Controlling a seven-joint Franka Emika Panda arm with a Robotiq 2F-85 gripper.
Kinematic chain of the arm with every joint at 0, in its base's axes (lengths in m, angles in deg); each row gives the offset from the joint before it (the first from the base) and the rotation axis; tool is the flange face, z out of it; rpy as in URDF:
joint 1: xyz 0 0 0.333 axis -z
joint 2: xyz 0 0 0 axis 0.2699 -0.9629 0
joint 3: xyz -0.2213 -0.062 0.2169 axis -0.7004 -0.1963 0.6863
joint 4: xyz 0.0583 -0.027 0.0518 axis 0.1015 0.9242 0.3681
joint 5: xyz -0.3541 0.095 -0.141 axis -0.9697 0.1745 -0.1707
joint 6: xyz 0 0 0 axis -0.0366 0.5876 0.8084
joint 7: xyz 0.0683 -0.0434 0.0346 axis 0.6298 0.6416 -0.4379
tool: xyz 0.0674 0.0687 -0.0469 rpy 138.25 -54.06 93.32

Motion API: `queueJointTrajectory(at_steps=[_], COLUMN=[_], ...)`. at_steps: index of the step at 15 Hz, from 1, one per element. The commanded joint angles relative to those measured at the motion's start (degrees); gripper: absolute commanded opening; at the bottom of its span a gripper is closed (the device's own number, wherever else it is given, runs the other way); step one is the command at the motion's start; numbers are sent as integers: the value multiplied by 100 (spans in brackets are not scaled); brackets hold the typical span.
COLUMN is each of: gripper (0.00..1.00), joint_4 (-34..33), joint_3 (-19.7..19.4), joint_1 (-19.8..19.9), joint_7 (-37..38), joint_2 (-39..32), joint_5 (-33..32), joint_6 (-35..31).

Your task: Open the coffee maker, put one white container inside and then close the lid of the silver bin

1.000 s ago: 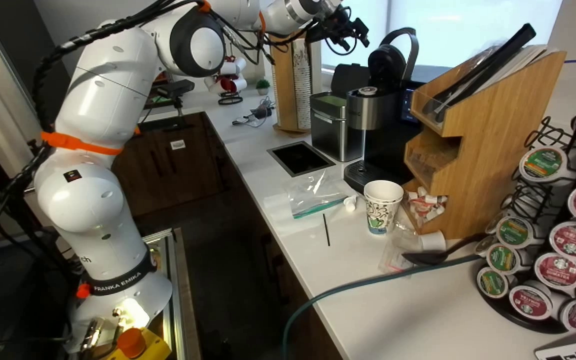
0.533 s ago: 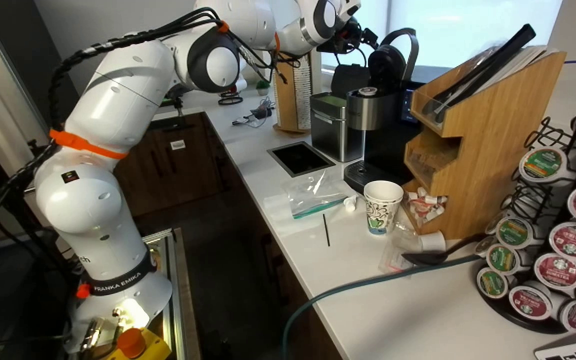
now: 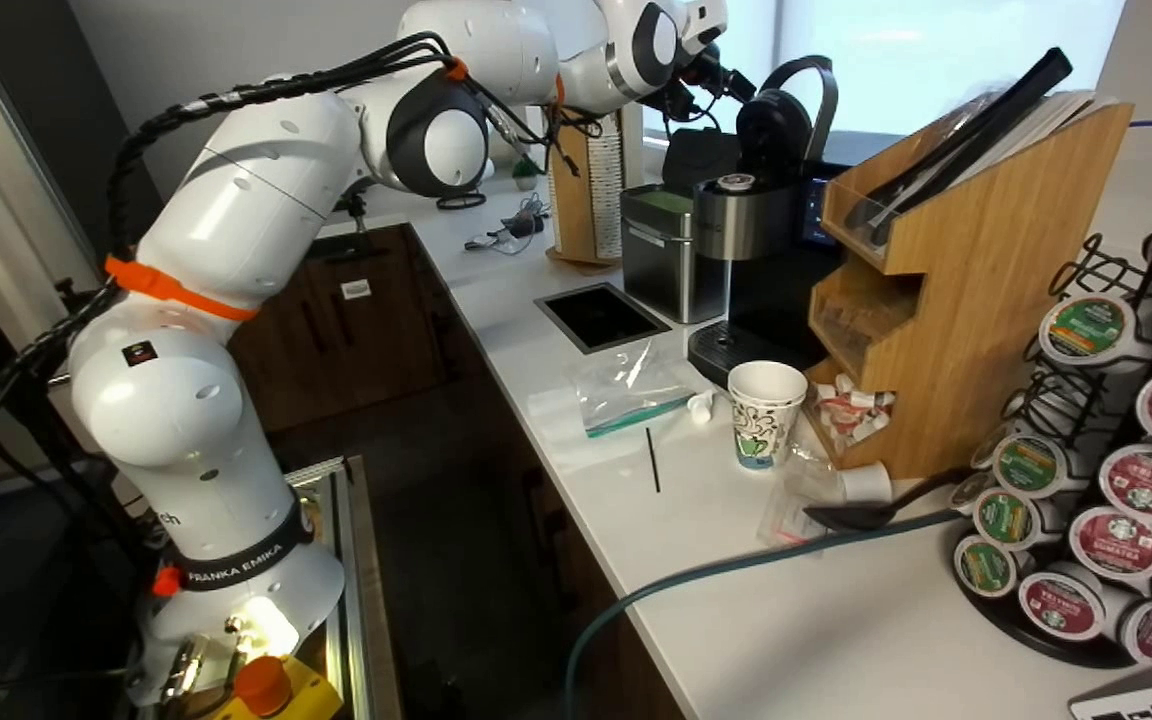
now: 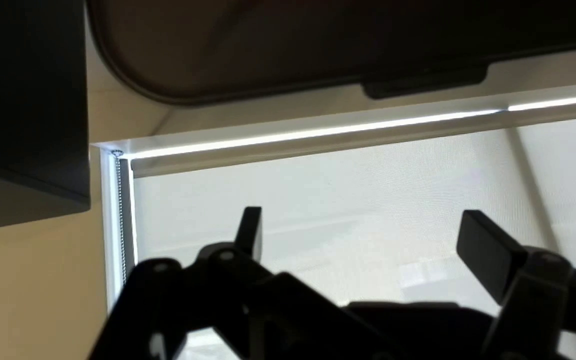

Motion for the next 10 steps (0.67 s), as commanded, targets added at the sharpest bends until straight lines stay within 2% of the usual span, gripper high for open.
queueJointTrajectory(at_steps=[1,7,10], gripper=[100,100,100], joint_4=[-286,-413,-422], joint_3=[10,34,75], joint_1=[-31,-19,-7], joint_7=[298,502,624], joint_2=[-116,-149,-105], joint_5=[202,367,505], joint_6=[573,1194,1715])
